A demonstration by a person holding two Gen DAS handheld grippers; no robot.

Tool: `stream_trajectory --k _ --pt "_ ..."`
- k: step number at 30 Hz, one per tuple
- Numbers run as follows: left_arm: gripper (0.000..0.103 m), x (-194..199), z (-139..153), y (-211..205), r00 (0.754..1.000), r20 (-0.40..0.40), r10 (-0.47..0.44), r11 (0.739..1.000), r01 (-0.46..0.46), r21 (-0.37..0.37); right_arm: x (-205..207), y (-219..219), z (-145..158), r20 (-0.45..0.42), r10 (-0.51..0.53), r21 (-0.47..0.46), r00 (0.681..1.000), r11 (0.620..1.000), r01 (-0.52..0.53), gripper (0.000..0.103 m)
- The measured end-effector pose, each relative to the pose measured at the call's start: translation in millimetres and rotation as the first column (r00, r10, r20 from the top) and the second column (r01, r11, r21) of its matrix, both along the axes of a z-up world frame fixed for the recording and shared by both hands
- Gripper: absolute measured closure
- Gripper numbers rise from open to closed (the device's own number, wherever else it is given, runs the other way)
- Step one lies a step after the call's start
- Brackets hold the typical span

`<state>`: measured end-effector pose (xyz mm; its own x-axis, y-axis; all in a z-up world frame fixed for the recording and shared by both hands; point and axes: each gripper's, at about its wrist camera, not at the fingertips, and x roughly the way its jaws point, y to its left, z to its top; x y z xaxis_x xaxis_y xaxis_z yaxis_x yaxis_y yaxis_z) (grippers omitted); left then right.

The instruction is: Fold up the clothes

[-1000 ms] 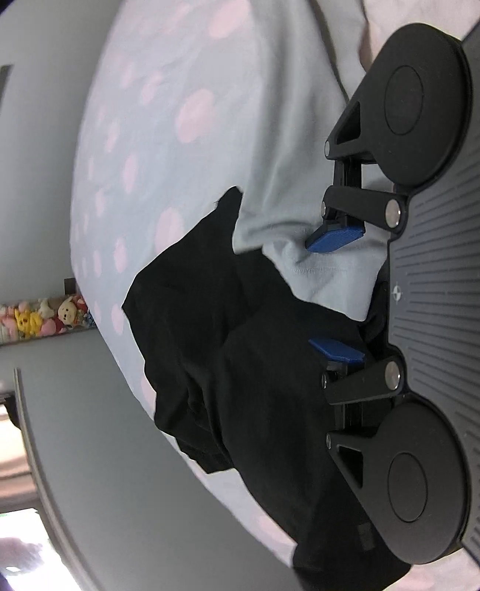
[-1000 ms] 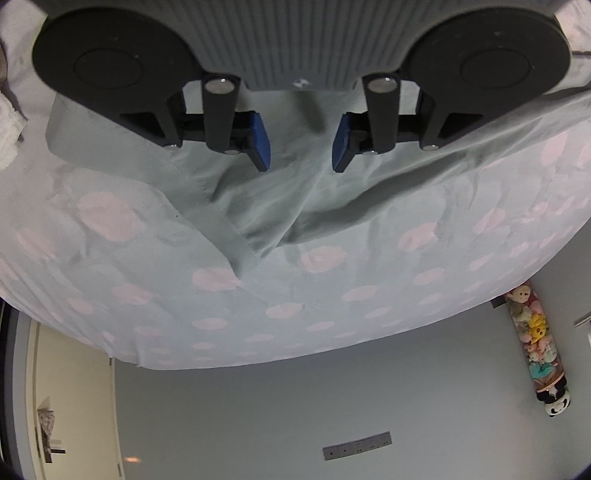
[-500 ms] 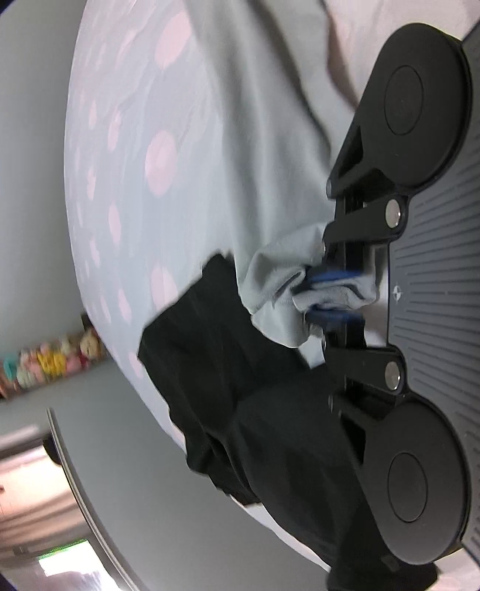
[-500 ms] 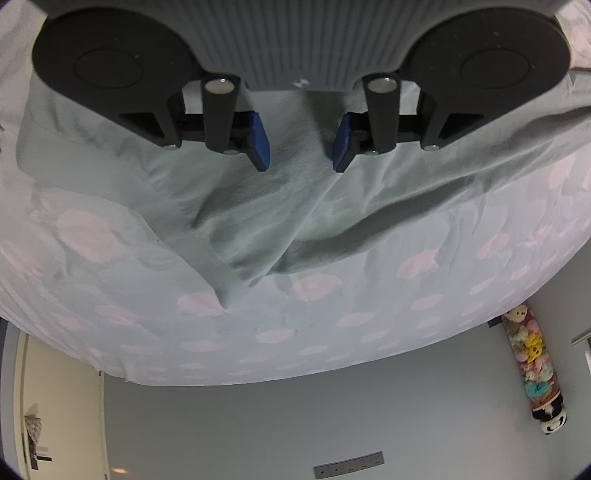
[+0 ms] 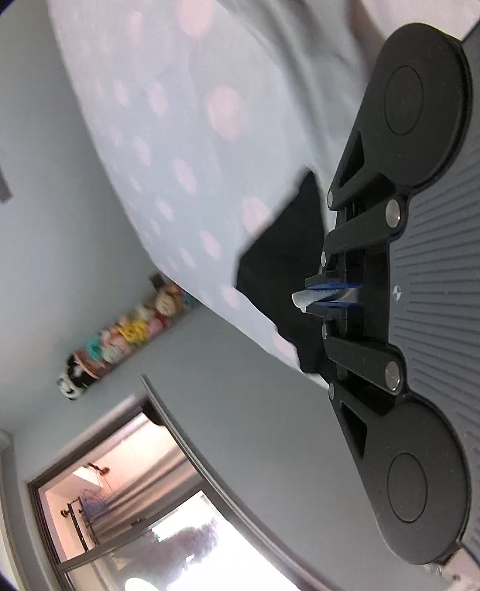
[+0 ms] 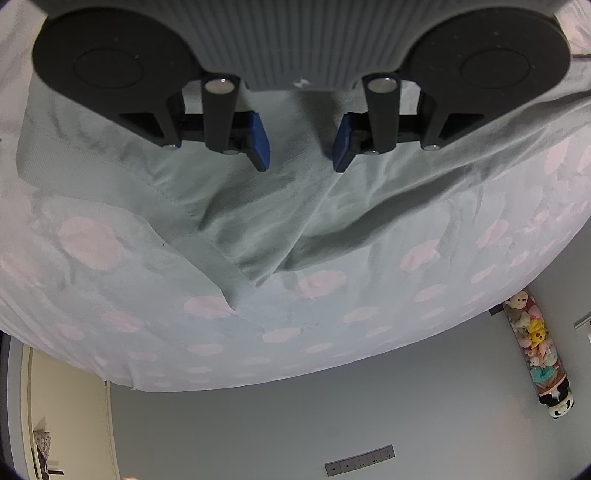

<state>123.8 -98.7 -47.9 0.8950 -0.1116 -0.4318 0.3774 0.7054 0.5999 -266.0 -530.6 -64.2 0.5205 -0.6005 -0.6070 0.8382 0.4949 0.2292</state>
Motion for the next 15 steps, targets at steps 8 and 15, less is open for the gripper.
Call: stream_trajectory --k 8,15 --pt "0.076 38 -29 55 0.933 -0.284 0.222 0.964 -0.253 -0.076 -4 -6 -2 0.028 -0.026 0.041 0.999 0.999 0.025 0.059" --pt "0.054 51 -24 77 0.889 -0.434 0.144 0.895 -0.305 -0.327 -3 -5 -2 0.02 -0.022 0.042 1.0 0.999 0.021 0.058"
